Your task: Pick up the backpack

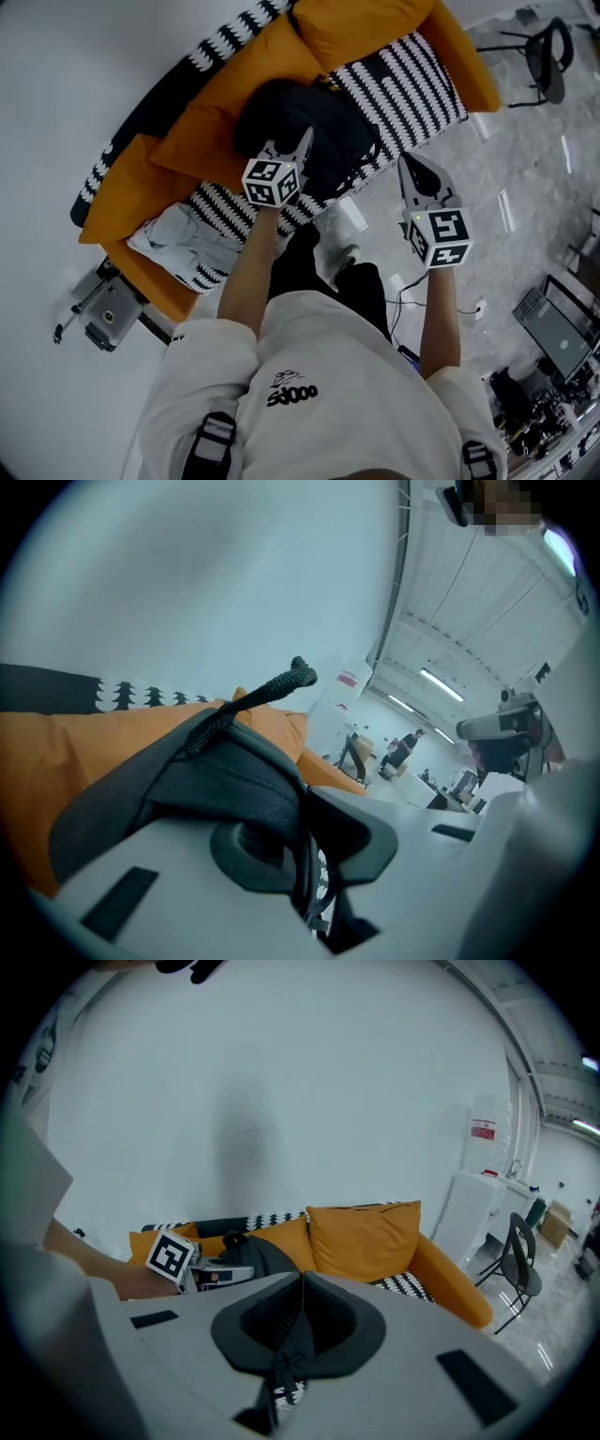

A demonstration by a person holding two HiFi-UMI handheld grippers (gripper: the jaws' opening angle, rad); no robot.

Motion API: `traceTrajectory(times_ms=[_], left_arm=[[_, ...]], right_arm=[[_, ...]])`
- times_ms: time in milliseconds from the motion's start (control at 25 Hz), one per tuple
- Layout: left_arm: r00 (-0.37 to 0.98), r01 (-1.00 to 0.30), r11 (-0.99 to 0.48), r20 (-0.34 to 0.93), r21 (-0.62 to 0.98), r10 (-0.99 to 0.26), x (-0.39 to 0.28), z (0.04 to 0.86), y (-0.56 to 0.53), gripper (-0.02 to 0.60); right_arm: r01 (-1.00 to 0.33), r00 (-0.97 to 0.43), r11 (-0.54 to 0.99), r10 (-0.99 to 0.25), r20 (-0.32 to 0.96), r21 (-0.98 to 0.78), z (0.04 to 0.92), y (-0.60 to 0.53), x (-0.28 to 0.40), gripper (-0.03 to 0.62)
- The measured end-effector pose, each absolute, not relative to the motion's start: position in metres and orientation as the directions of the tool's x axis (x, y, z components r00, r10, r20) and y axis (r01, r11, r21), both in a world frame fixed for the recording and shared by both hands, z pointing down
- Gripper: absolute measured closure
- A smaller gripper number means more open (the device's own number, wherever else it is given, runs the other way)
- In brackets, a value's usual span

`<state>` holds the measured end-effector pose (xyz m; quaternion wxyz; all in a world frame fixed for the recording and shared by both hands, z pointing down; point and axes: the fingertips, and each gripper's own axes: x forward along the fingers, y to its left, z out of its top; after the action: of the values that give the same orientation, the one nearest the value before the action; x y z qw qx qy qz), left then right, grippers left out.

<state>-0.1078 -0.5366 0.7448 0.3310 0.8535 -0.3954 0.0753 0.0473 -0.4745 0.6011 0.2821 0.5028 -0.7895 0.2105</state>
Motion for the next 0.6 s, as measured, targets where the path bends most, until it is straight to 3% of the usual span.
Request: traceTrajectory(times_ms=[600], left_arm=[[0.810, -0.580, -0.595, 0.321, 0.556, -0.490, -0.016, 0.645, -0.457, 0.528]], right_arm=[[-0.883, -0.435, 0.448, -0.670, 0.602, -0.139, 0.543, -0.420, 0.106, 0.559]])
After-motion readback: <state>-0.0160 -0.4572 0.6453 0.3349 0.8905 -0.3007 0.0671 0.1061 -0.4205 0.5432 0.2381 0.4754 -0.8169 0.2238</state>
